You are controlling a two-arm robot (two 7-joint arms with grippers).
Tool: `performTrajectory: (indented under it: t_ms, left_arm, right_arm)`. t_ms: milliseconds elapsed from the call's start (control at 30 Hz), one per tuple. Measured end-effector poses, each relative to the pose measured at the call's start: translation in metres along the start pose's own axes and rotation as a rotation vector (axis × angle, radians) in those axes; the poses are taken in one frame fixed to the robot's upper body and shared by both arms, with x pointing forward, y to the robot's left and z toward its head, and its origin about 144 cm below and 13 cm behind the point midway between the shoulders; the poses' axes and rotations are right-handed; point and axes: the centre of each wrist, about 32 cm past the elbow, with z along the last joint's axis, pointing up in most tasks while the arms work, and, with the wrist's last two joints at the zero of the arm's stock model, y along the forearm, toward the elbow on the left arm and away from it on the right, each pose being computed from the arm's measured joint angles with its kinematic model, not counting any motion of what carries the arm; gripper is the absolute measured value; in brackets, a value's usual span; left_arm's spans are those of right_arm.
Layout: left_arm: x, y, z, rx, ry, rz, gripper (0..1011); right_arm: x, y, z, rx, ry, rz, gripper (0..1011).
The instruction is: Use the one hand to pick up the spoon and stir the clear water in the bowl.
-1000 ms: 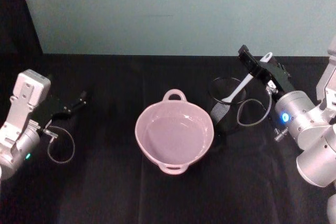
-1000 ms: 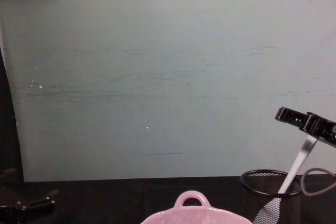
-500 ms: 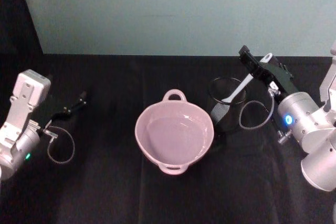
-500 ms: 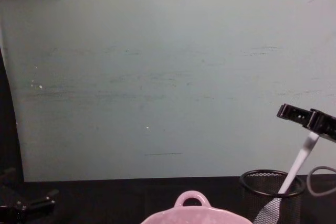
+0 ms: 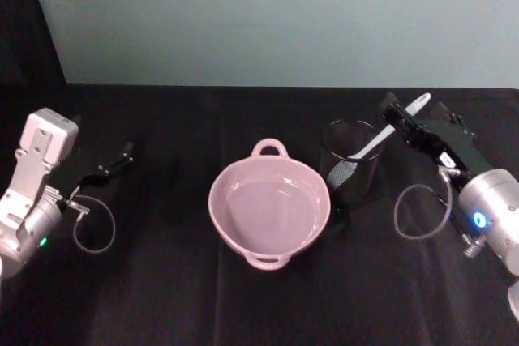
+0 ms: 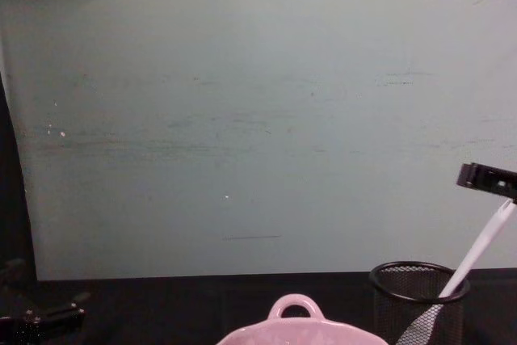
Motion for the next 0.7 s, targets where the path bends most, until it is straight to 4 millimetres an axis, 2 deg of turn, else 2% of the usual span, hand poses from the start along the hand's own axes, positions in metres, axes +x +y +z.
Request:
performTrajectory:
  t_ms: [133,367,700]
  left_arm:
    - [0.000,0.000,0.000,0.000,0.000,0.000,1011]
    - [0.000,0.000,0.000,0.000,0.000,0.000,1011]
    - [0.000,0.000,0.000,0.000,0.000,0.000,1011]
  right_arm:
    - [0.004,-0.012,-0.001,-0.007,-0.040,-0.015,1002]
    - [0.012,-0.021,-0.008,-0.001,-0.125,-0.068,1002]
    - [0.036,-0.025,-0.036,0.025,-0.293,-0.165,1003]
